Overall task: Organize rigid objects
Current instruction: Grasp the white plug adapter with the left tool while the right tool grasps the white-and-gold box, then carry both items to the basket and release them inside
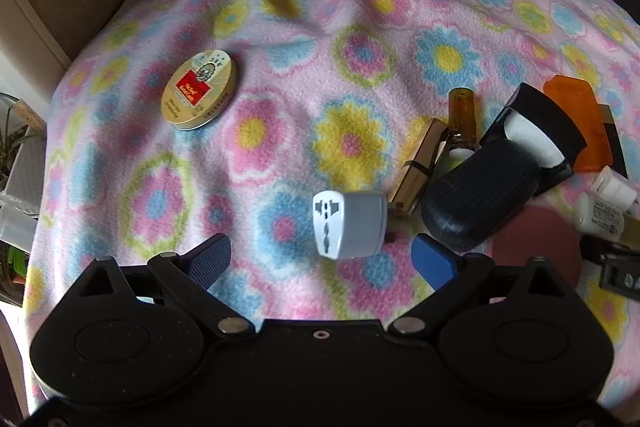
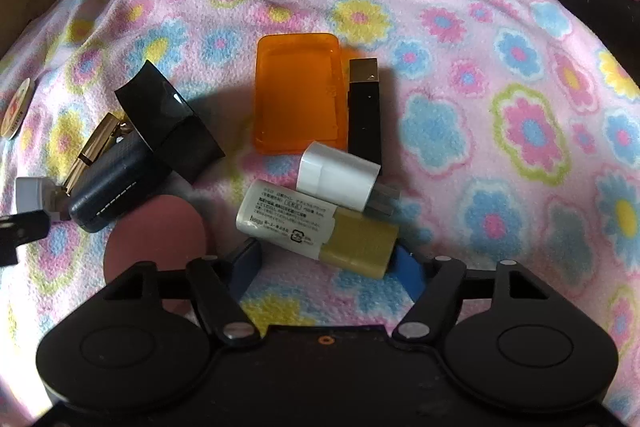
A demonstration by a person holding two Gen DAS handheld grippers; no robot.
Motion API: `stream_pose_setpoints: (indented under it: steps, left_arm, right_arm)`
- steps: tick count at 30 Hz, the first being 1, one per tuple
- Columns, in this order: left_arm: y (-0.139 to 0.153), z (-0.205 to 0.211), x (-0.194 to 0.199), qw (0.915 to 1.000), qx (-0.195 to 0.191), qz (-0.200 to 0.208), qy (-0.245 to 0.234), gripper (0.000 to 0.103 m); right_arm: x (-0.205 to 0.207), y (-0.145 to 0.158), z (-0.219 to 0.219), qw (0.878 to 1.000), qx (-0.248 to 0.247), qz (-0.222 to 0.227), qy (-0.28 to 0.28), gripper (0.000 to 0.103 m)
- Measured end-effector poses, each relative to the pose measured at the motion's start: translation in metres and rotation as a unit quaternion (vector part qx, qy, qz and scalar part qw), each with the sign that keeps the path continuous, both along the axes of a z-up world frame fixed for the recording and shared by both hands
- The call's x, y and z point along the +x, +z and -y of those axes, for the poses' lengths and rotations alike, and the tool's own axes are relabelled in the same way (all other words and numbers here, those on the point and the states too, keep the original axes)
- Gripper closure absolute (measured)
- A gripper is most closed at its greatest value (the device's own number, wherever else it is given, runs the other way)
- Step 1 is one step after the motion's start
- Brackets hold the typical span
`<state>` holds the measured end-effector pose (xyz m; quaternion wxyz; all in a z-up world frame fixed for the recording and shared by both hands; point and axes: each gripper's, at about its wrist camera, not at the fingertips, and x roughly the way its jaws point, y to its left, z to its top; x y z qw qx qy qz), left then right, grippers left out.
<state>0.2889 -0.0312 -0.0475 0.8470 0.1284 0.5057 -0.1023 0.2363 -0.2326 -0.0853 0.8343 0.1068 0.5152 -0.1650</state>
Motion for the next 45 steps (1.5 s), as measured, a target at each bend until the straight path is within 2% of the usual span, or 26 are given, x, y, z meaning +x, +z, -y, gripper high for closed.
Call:
stream_pose_setpoints:
  steps: [2,4,5,6,8,10,19,21,22,24,28,36,45]
  left_arm:
    - [-0.003,0.004,0.003,1.0,0.002,0.001,0.004,0.009]
    - [-0.006,0.006,0.006,1.0,0.006,0.003,0.005,0.011]
    - [-0.008,0.007,0.008,0.9999,0.009,0.003,0.006,0.016]
    - [-0.01,0.007,0.01,0.9999,0.011,0.0,0.006,0.027]
    - [-0.015,0.007,0.014,0.9999,0.008,-0.011,0.006,0.036]
    - [-0.018,0.007,0.017,0.9998,-0.001,-0.018,0.004,0.041]
    - [-0.017,0.008,0.017,1.0,0.001,-0.009,-0.002,0.045]
    - [-0.016,0.007,0.017,0.9999,-0.003,-0.01,-0.002,0.05]
    - [-0.015,0.006,0.017,0.9999,-0.005,-0.01,-0.001,0.052]
    - [-0.013,0.005,0.018,0.9999,-0.01,-0.013,-0.002,0.057]
    - [-0.008,-0.001,0.018,0.9996,-0.021,-0.019,0.007,0.057]
    - [0.015,-0.016,-0.004,0.9987,-0.043,-0.022,0.016,0.057]
    - [0.064,-0.025,-0.067,0.9971,-0.076,-0.006,-0.003,0.057]
  right_arm:
    - [-0.002,0.001,0.002,1.0,0.001,0.001,-0.001,0.034]
    - [-0.003,0.003,0.004,1.0,-0.002,0.003,-0.004,0.023]
    - [-0.005,0.004,0.005,1.0,-0.008,0.005,-0.008,0.013]
    - [-0.005,0.006,0.005,1.0,-0.013,0.009,-0.014,0.008]
    - [-0.005,0.01,0.007,1.0,-0.01,0.017,-0.022,0.006]
    - [-0.002,0.01,0.009,0.999,0.003,0.017,-0.033,0.002]
    - [0.021,-0.002,0.003,0.997,0.019,-0.02,-0.078,0.004]
    - [0.024,-0.004,-0.001,0.996,0.008,-0.025,-0.082,0.016]
    - [0.024,-0.005,-0.003,0.996,0.004,-0.026,-0.081,0.018]
    - [0.023,-0.004,-0.005,0.997,-0.002,-0.024,-0.076,0.018]
    - [0.015,0.001,-0.004,0.998,0.001,-0.015,-0.069,0.018]
    - [-0.021,0.037,0.008,0.997,0.014,0.018,-0.068,0.018]
    - [-0.082,0.091,-0.001,0.997,0.022,0.061,-0.05,0.018]
